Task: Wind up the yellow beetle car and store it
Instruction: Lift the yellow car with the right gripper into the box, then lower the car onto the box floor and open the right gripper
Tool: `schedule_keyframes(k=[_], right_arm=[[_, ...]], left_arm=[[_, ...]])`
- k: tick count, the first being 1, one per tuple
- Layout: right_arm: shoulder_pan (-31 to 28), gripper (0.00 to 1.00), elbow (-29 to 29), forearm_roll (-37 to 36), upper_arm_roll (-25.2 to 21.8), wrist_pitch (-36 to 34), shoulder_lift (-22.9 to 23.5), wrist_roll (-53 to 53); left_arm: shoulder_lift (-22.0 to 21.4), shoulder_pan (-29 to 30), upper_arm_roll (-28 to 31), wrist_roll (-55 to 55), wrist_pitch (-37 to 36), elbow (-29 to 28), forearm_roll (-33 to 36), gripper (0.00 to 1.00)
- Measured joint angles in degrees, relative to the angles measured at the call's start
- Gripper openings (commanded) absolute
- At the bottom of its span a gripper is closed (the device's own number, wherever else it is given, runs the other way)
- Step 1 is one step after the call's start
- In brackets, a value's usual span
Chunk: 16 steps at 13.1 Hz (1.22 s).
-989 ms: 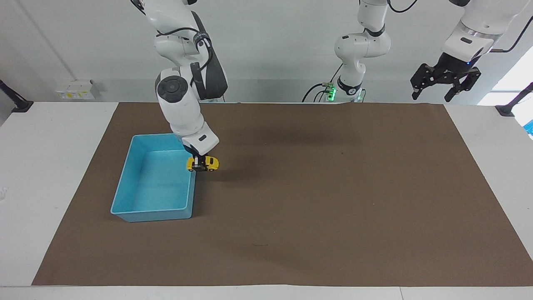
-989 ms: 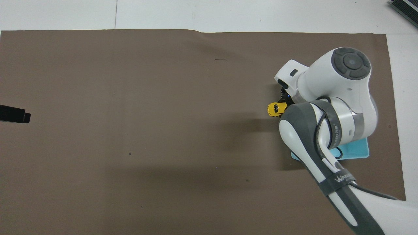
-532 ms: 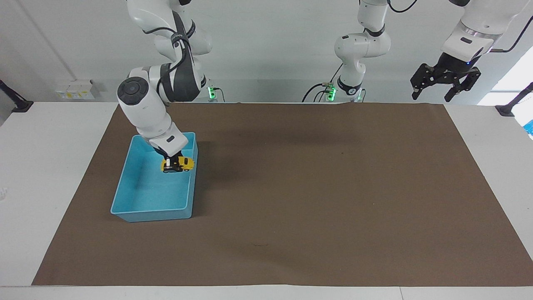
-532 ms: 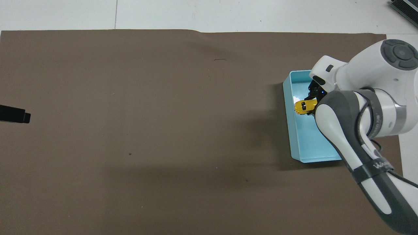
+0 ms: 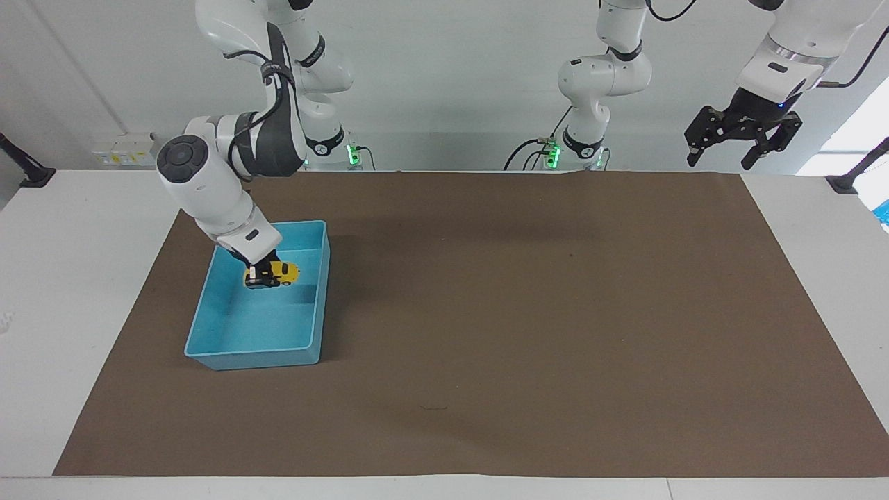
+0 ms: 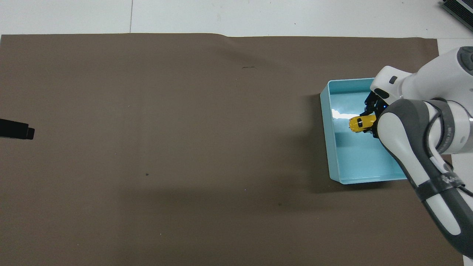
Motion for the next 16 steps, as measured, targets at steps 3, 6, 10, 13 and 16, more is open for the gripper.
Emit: schedule_keyframes(k=[3, 6, 10, 13, 16], right_arm=[[-1.29, 0.01, -4.03, -0.02, -0.03, 3.93, -1.62, -1.18], [-1.62, 0.01, -7.45, -0.02, -0.02, 8.18, -2.02, -2.6], [-1.6, 0.01, -11.02, -0.04, 0.01, 12.39, -1.83, -2.94], [-1.6, 0.01, -12.78, -0.04, 0.01, 15.04, -1.24, -2.96], [-1.6, 0.01, -14.95, -0.05, 0.01, 18.93, 0.28, -3.04]], left_arm=[[0.0, 0.0, 0.0, 0.0, 0.0, 0.0, 0.0, 1.0], [0.0, 0.0, 0.0, 0.0, 0.0, 0.0, 0.0, 1.0], [0.0, 0.0, 0.0, 0.0, 0.0, 0.0, 0.0, 1.0], [0.0, 0.0, 0.0, 0.0, 0.0, 0.0, 0.0, 1.0], [0.0, 0.0, 0.0, 0.0, 0.0, 0.0, 0.0, 1.0]])
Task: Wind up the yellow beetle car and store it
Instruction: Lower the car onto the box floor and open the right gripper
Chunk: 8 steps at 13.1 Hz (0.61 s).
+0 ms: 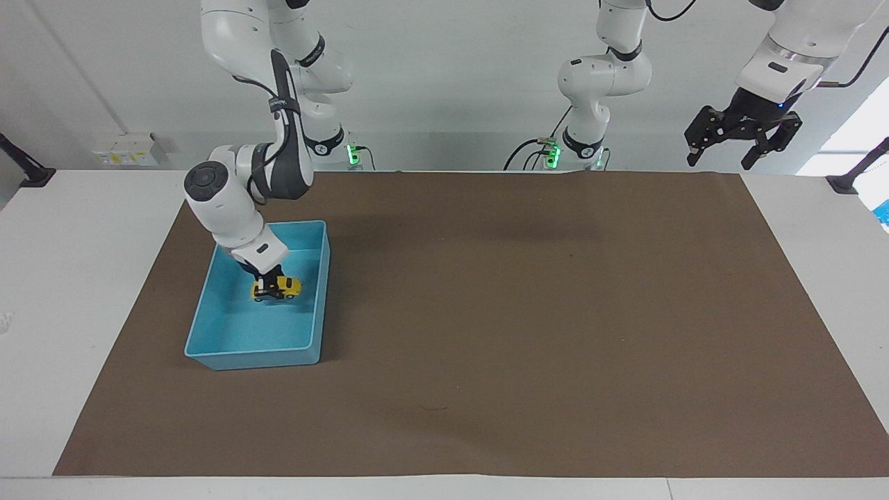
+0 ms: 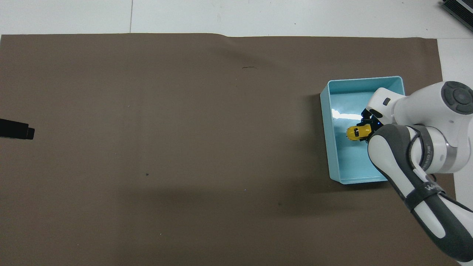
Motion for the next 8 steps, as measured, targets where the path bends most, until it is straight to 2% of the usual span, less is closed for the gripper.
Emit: schedule_keyframes(k=[8], right_arm=[[-0.91, 0.01, -1.16, -0.02, -0.04, 4.94, 2.65, -3.36]], left_arm=[[0.0, 0.0, 0.0, 0.0, 0.0, 0.0, 0.0, 1.0]])
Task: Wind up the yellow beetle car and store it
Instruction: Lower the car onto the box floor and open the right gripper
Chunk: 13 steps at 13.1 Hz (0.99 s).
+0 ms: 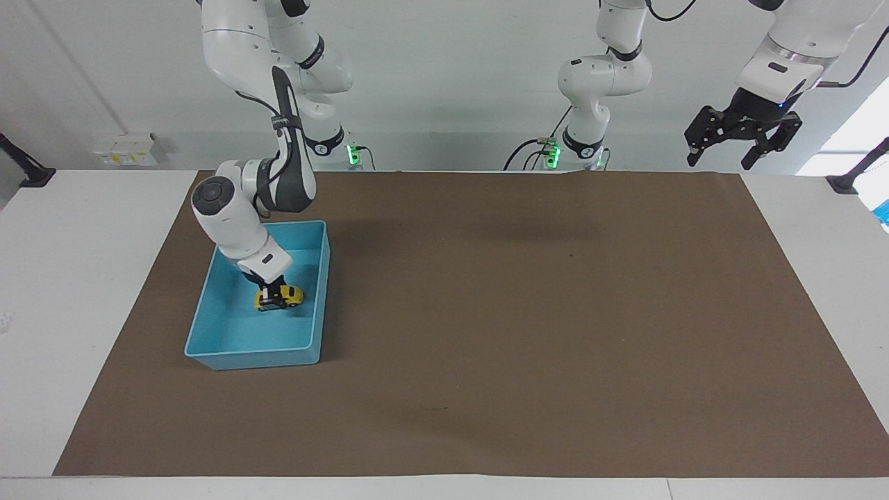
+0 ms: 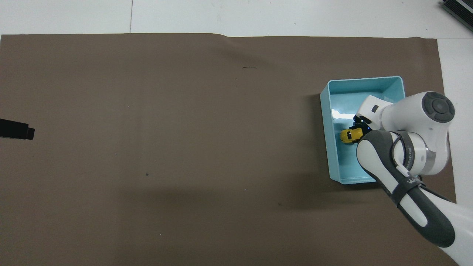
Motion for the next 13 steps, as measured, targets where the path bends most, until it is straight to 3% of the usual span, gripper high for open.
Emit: schedule_keyframes(k=[2, 3, 4, 6, 7, 13], right_arm=[[-0.67, 0.11, -0.03, 0.0, 0.0, 0.33, -0.02, -0.51], [-0.73, 0.3, -0.03, 0.0, 0.0, 0.35, -0.02, -0.51], [-0.73, 0.36, -0.03, 0.0, 0.0, 0.35, -0.02, -0.51], [-0.73, 0.95, -0.04, 0.0, 0.01, 0.35, -0.02, -0.51], [-0.73, 1.0, -0.1, 0.0, 0.01, 0.35, 0.02, -0.51], [-0.51, 1.0, -0.2, 0.01, 0.18, 0.35, 0.43, 0.53]], left_arm=[[0.0, 0.0, 0.0, 0.0, 0.0, 0.0, 0.0, 1.0], [0.0, 0.0, 0.0, 0.0, 0.0, 0.0, 0.0, 1.0], [0.0, 0.0, 0.0, 0.0, -0.01, 0.0, 0.0, 1.0], [0.0, 0.0, 0.0, 0.0, -0.01, 0.0, 0.0, 1.0], [0.0, 0.0, 0.0, 0.0, -0.01, 0.0, 0.0, 1.0], [0.0, 0.0, 0.0, 0.0, -0.02, 0.0, 0.0, 1.0]])
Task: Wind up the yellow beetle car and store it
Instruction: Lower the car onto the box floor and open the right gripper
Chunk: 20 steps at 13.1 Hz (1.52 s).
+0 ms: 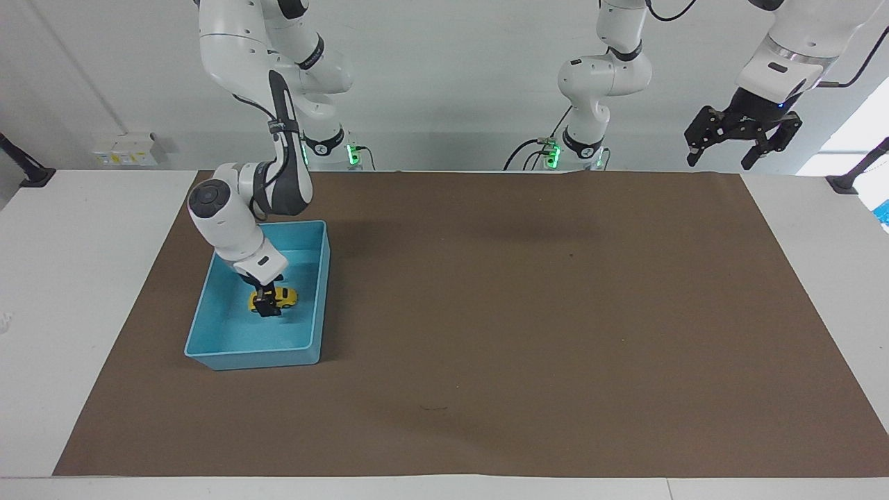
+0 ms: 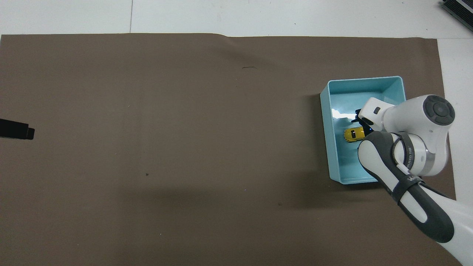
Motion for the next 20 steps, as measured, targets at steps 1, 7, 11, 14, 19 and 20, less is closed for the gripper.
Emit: schedule_keyframes(k=[1, 7, 11, 14, 19, 20], right_arm=[[0.0, 1.0, 0.21, 0.0, 0.03, -0.23, 0.0, 0.26], [0.01, 1.0, 6.24, 0.05, 0.19, -8.08, -1.07, 0.36], [0.07, 1.0, 10.12, 0.09, 0.8, -13.37, -3.01, 0.42], [0.07, 1.0, 11.66, 0.1, 0.81, -14.42, -3.89, 0.42], [0.07, 1.0, 12.41, 0.19, 0.81, -14.49, -4.02, 0.45], [0.07, 1.0, 12.84, 0.19, 0.82, -14.49, -4.04, 0.48]], left_arm=[[0.0, 0.0, 0.0, 0.0, 0.0, 0.0, 0.0, 1.0], [0.0, 0.0, 0.0, 0.0, 0.0, 0.0, 0.0, 1.0], [0.0, 0.0, 0.0, 0.0, 0.0, 0.0, 0.0, 1.0], [0.0, 0.0, 0.0, 0.0, 0.0, 0.0, 0.0, 1.0], [0.0, 0.0, 0.0, 0.0, 0.0, 0.0, 0.0, 1.0], [0.0, 0.0, 0.0, 0.0, 0.0, 0.0, 0.0, 1.0]])
